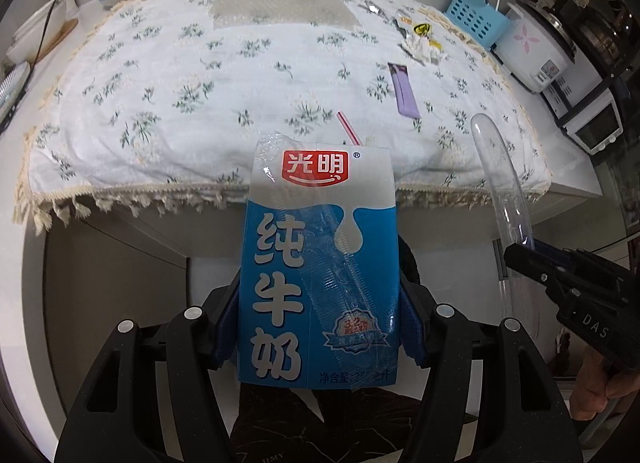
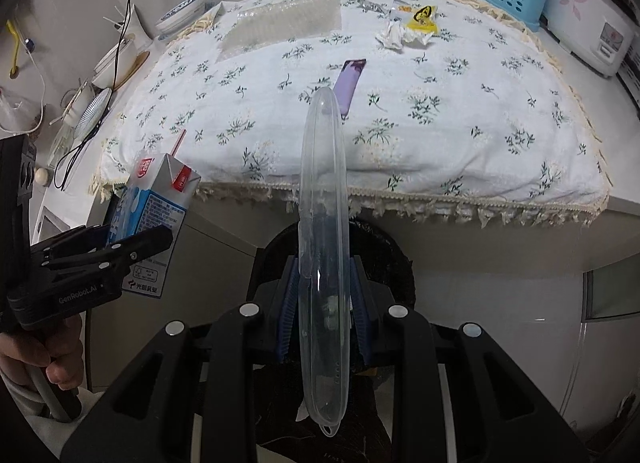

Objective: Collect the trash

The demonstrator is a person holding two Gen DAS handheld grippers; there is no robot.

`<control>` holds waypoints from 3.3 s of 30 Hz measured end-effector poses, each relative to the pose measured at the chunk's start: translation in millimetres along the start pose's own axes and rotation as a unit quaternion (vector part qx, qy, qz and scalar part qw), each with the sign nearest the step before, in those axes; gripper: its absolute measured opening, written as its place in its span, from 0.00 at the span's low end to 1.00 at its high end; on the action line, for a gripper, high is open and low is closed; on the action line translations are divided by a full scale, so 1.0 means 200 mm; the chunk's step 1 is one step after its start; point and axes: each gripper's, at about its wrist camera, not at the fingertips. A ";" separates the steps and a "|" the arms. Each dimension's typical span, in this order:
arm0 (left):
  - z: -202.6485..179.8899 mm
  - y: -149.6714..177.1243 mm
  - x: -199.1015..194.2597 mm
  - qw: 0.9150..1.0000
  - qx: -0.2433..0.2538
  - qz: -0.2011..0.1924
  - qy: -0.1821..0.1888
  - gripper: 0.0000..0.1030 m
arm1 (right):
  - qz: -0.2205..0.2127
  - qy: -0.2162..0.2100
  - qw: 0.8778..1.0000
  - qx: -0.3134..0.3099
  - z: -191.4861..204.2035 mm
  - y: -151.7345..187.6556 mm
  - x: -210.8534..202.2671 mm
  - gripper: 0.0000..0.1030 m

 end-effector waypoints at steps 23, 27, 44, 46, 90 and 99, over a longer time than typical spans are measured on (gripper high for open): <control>-0.12 0.30 0.46 0.997 0.027 0.067 -0.002 0.61 | 0.086 0.021 0.996 0.026 -0.27 0.40 0.38 0.24; -0.15 0.34 0.54 0.997 0.040 0.068 -0.003 0.61 | 0.101 0.023 0.994 0.031 -0.31 0.44 0.43 0.24; -0.21 0.48 0.79 0.996 0.048 0.072 -0.004 0.61 | 0.118 0.039 0.991 0.048 -0.41 0.49 0.50 0.24; -0.24 0.49 0.82 0.996 0.054 0.073 -0.002 0.61 | 0.115 0.040 0.991 0.050 -0.42 0.49 0.49 0.24; 0.32 0.31 0.42 0.999 -0.013 0.011 -0.052 0.94 | 0.140 0.027 0.990 -0.010 0.09 0.42 0.92 0.24; 0.41 0.31 0.41 0.998 -0.002 0.016 -0.056 0.94 | 0.122 0.048 0.991 0.000 0.15 0.39 0.96 0.47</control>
Point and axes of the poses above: each gripper's, at about its wrist camera, not at the fingertips, and x roughly the way its jaws point, z to its left, y to its underside, and after that the axes turned 13 degrees about -z, right-handed
